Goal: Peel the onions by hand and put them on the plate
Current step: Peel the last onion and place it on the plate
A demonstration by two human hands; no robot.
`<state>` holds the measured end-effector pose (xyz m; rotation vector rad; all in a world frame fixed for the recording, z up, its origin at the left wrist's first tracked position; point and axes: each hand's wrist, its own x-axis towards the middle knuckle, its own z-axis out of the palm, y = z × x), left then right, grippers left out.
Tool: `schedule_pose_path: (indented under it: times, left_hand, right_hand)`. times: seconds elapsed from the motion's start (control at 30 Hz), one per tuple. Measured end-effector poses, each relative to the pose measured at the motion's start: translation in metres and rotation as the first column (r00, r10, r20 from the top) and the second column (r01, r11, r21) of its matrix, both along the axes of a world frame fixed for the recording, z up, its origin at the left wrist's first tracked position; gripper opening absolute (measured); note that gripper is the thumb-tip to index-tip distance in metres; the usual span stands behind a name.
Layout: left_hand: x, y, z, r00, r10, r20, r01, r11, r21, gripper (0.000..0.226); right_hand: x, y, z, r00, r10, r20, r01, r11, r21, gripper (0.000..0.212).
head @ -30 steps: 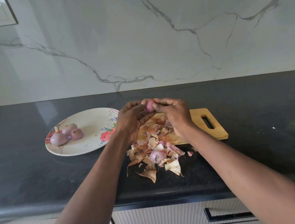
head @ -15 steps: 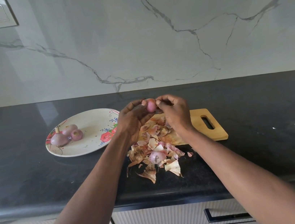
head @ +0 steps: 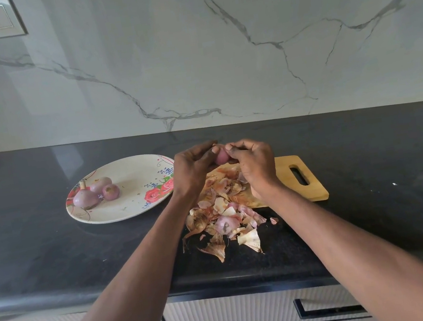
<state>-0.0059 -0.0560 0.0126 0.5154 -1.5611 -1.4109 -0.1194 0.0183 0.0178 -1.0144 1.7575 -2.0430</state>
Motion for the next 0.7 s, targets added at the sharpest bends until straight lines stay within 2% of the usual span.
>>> schedule_pose_path:
  times: [0.13, 0.23, 0.3, 0.4, 0.5, 0.57, 0.7]
  left_hand:
    - [-0.0002, 0.0007, 0.0002, 1.000, 0.010, 0.016, -0.010, 0.999, -0.036, 0.030]
    - [-0.0009, 0.0007, 0.0002, 1.000, 0.007, 0.025, -0.006, 0.998, -0.056, 0.030]
    - [-0.0009, 0.0015, 0.0006, 1.000, 0.008, 0.029, -0.006, 0.998, -0.067, 0.030]
    - [-0.0002, 0.0020, 0.0023, 1.000, -0.003, 0.029, 0.005, 0.997, -0.077, 0.030]
    - [0.0013, 0.0012, 0.0024, 0.999, -0.001, 0.032, 0.004, 0.997, -0.081, 0.029]
    - [0.0018, 0.0022, 0.0021, 0.999, 0.002, 0.041, 0.002, 0.996, -0.088, 0.029]
    - [0.0020, 0.0033, 0.0011, 0.999, -0.006, 0.038, 0.009, 0.996, -0.087, 0.026]
  right_hand:
    - [0.0002, -0.0060, -0.0056, 0.994, -0.058, -0.095, 0.060, 0.998, 0.018, 0.011]
    - [0.0021, -0.0057, -0.0058, 0.960, -0.113, -0.258, 0.122, 0.992, 0.017, 0.014]
    - [0.0044, -0.0048, -0.0061, 0.901, -0.162, -0.403, 0.170, 0.985, -0.015, 0.014]
    - [0.0065, -0.0044, -0.0070, 0.747, -0.235, -0.622, 0.228, 0.969, -0.093, 0.012]
    - [0.0065, -0.0045, -0.0085, 0.627, -0.171, -0.760, 0.218, 0.975, -0.040, 0.007]
    - [0.0053, -0.0046, -0.0095, 0.569, -0.119, -0.814, 0.239, 0.971, 0.025, 0.012]
    - [0.0073, -0.0032, -0.0075, 0.571, -0.070, -0.818, 0.240, 0.967, 0.084, 0.011]
